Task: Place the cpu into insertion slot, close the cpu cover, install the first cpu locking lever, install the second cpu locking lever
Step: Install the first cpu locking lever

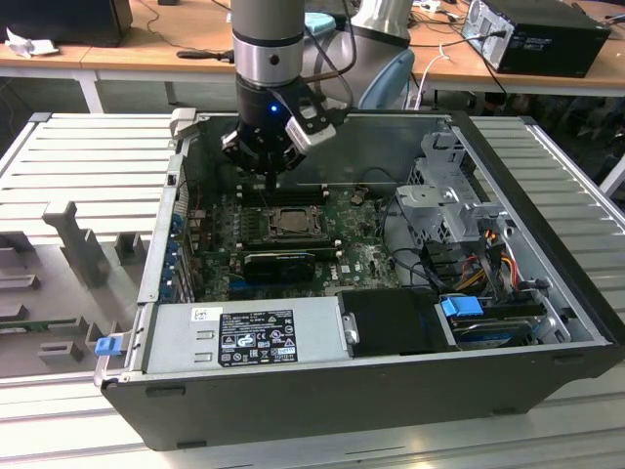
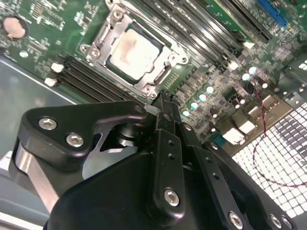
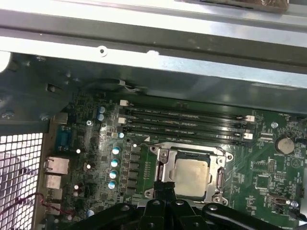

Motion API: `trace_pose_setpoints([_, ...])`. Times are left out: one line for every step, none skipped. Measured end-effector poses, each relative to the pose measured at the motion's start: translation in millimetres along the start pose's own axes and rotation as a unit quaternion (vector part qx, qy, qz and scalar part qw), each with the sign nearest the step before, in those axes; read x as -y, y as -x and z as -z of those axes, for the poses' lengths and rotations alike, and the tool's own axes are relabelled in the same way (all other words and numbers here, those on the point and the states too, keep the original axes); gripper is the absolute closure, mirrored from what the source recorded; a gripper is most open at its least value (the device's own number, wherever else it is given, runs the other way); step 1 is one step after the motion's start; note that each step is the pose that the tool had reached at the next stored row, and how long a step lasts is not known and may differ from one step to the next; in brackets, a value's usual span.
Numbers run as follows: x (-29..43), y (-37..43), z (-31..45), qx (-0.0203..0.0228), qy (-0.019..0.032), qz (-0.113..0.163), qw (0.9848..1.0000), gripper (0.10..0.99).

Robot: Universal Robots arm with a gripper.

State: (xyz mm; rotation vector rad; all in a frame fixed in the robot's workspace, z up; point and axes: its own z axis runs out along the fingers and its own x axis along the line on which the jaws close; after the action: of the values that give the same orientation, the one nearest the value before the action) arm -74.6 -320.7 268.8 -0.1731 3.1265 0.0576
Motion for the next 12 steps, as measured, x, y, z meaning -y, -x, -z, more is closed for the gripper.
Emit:
trace_pose_setpoints([-0.1,-1.5,-1.1,0.0001,0.0001,-0.002,1.0000,0.980])
trace_pose_setpoints([-0.2,-2.5,-2.1,0.0001,0.0000,-0.003,1.0000,0.980])
trace_pose_setpoints([-0.4,-4.8,-4.8,0.0002,0.0000,-0.006,1.0000,0.980])
trace_pose_setpoints([-0.9,-11.1,-8.2,0.0002,0.0000,-0.006,1.0000,0.980])
trace_pose_setpoints([-1.3,-15.7,-9.5,0.0002,-0.0001,-0.006,1.0000,0.980])
trace_pose_setpoints([-1.8,-20.2,-10.5,0.0001,-0.0001,-0.006,1.0000,0.980])
trace_pose_setpoints([-2.6,-26.8,-12.0,0.0003,0.0003,-0.006,1.0000,0.980])
trace_pose_setpoints([-3.2,-28.2,-12.4,0.0004,0.0007,-0.006,1.0000,0.980])
trace_pose_setpoints([-4.4,-29.4,-12.6,0.0003,0.0011,-0.006,1.0000,0.980])
trace_pose_setpoints([-6.8,-30.8,-12.8,0.0004,0.0015,-0.006,1.0000,0.980])
trace_pose_setpoints([-9.7,-31.3,-12.9,0.0004,0.0018,-0.006,1.0000,0.980])
trace_pose_setpoints([-12.3,-31.4,-13.0,0.0004,0.0018,-0.006,1.0000,0.980])
